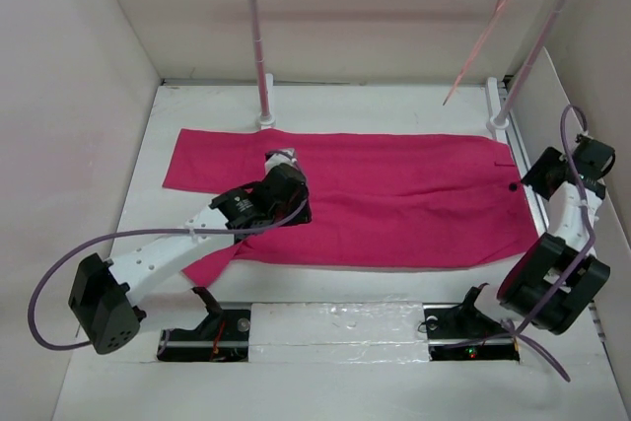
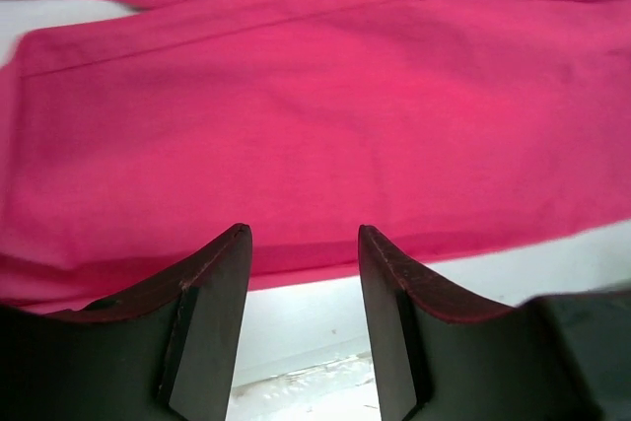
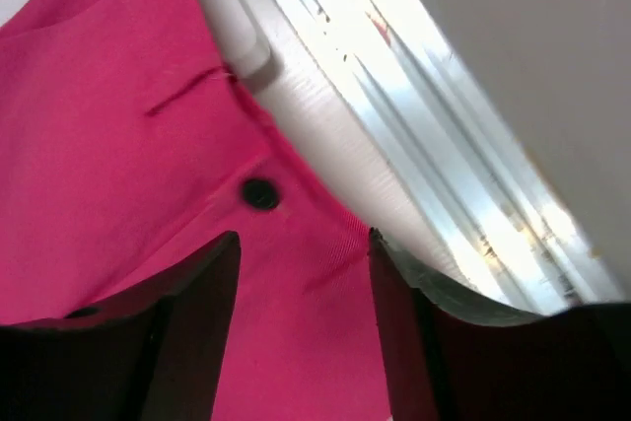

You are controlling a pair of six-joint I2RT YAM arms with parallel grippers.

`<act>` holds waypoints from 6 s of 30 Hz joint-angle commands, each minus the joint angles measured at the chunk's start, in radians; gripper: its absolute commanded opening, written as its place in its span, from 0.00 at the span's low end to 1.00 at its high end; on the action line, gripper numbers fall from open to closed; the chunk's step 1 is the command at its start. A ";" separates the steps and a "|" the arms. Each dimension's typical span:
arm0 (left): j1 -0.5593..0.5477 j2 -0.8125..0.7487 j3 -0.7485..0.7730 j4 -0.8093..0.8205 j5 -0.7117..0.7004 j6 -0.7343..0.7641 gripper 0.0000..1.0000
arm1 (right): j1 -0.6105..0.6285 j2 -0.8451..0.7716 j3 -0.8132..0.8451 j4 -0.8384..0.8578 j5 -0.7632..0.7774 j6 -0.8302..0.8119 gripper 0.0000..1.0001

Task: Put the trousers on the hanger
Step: Fold the trousers

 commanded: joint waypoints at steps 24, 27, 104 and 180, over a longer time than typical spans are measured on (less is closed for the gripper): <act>0.480 -0.143 0.852 -0.383 -0.071 0.144 0.15 | 1.941 0.464 0.322 0.478 0.057 0.063 0.45; 0.480 -0.128 0.973 -0.449 -0.088 0.152 0.15 | 1.941 0.621 0.457 0.484 -0.047 0.084 0.58; 0.440 -0.494 0.217 -0.512 -0.416 -0.089 0.29 | 1.578 1.281 1.517 0.518 -0.123 0.512 0.78; 1.413 0.062 -0.383 -0.015 0.121 -0.266 0.42 | 1.282 -0.410 -0.159 0.119 -0.305 -0.211 0.01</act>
